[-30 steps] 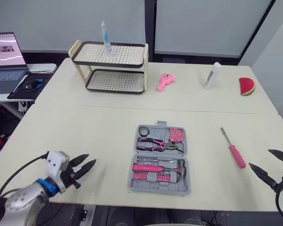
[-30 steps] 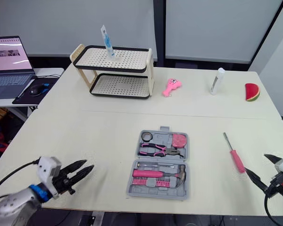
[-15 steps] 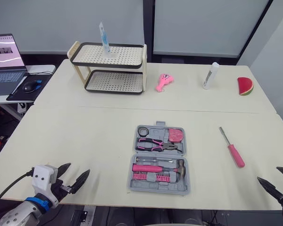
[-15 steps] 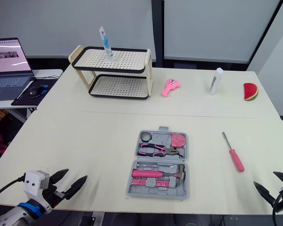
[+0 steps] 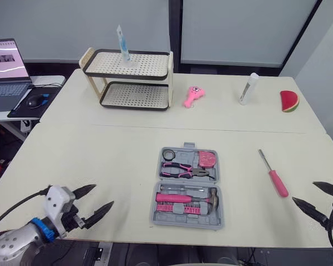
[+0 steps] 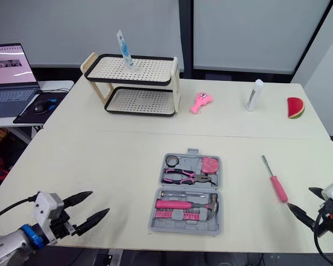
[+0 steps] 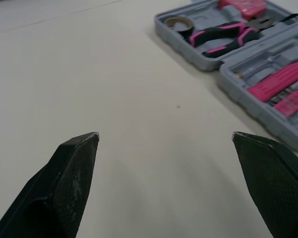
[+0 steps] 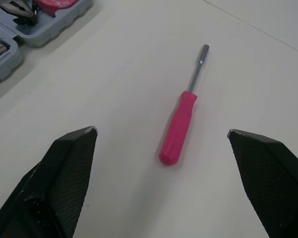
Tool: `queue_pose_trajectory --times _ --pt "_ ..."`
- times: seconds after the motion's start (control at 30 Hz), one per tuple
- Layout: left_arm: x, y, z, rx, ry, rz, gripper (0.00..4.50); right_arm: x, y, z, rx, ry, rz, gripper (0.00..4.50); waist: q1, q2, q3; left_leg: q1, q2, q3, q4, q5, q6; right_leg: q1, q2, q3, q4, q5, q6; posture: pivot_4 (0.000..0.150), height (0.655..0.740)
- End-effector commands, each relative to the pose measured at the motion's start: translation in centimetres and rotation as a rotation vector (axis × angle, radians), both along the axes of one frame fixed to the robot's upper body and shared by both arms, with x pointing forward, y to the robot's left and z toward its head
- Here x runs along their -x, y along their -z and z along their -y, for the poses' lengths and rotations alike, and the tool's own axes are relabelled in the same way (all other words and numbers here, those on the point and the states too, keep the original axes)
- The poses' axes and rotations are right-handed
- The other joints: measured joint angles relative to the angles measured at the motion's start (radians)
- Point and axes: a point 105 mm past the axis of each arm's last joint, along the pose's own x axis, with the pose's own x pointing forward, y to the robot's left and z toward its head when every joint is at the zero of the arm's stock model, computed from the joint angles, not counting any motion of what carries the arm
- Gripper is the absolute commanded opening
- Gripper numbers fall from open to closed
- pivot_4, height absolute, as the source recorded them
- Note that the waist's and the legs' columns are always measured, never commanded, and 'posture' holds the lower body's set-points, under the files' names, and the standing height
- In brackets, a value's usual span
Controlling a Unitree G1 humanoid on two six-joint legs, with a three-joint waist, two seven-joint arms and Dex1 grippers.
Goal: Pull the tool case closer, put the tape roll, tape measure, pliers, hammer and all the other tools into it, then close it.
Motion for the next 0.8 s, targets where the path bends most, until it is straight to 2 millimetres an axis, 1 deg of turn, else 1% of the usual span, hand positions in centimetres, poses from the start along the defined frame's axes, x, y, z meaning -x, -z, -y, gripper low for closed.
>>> queue_pose_trajectory --times 0.03,0.07,0.13,0.3,0.37,0.43,0.6,0.8 --pt "-0.2 -1.9 2.6 0.018 0.174 0.043 4.47 -0.8 -0.1 -0.9 0.015 -0.027 -0.022 4.50 0.000 0.000 0.000 0.000 0.000 0.000 0.000 0.000 0.000 0.000 0.000 0.000 0.000 0.001 0.000 0.150 0.7350" --pt "-0.5 -2.6 3.6 0.020 0.243 0.055 4.47 -1.3 0.3 -0.8 0.041 -0.020 -0.040 4.50 0.000 0.000 0.000 -0.001 0.000 0.000 0.000 0.000 0.000 0.000 0.000 0.000 0.000 0.005 0.003 0.150 0.7350" --pt "-0.8 -3.9 5.5 0.019 0.365 0.073 4.47 -2.1 0.9 -0.6 0.061 0.003 -0.071 4.50 0.000 0.000 0.000 -0.001 0.000 0.000 0.000 0.000 0.000 -0.001 0.000 0.000 0.000 0.006 0.003 0.150 0.7350" --pt "-2.3 -6.5 8.8 0.048 0.522 0.072 4.47 -4.7 2.0 -0.1 0.061 0.100 -0.078 4.50 0.000 0.000 0.001 -0.003 -0.001 0.000 0.000 0.000 0.000 -0.002 0.000 0.000 0.000 0.006 0.004 0.150 0.7350" --pt "-2.4 -7.7 10.4 0.051 0.616 0.089 4.47 -5.8 2.6 0.4 0.053 0.153 -0.085 4.50 0.000 0.001 0.002 -0.004 -0.001 0.000 0.000 0.000 0.000 -0.004 0.000 0.000 0.000 0.007 0.004 0.150 0.7350" --pt "-2.3 -8.7 11.5 0.046 0.691 0.106 4.47 -6.5 3.3 0.7 0.049 0.185 -0.095 4.50 0.000 0.000 0.002 -0.005 -0.001 -0.001 0.000 0.000 0.000 -0.004 0.000 0.000 0.000 0.007 0.004 0.150 0.7350" --pt "-2.4 -10.9 13.6 0.068 0.818 0.132 4.47 -7.9 5.2 1.3 0.022 0.248 -0.112 4.50 0.000 0.001 0.002 -0.005 -0.001 -0.001 0.000 0.000 0.000 -0.005 0.000 -0.001 0.001 0.007 0.004 0.150 0.7350" --pt "-2.0 -11.7 14.7 0.056 0.929 0.115 4.47 -9.2 6.3 1.1 -0.017 0.279 -0.110 4.50 -0.002 0.001 0.002 -0.005 -0.001 -0.001 0.000 0.000 0.000 -0.005 0.000 -0.001 0.001 0.007 0.004 0.150 0.7350"
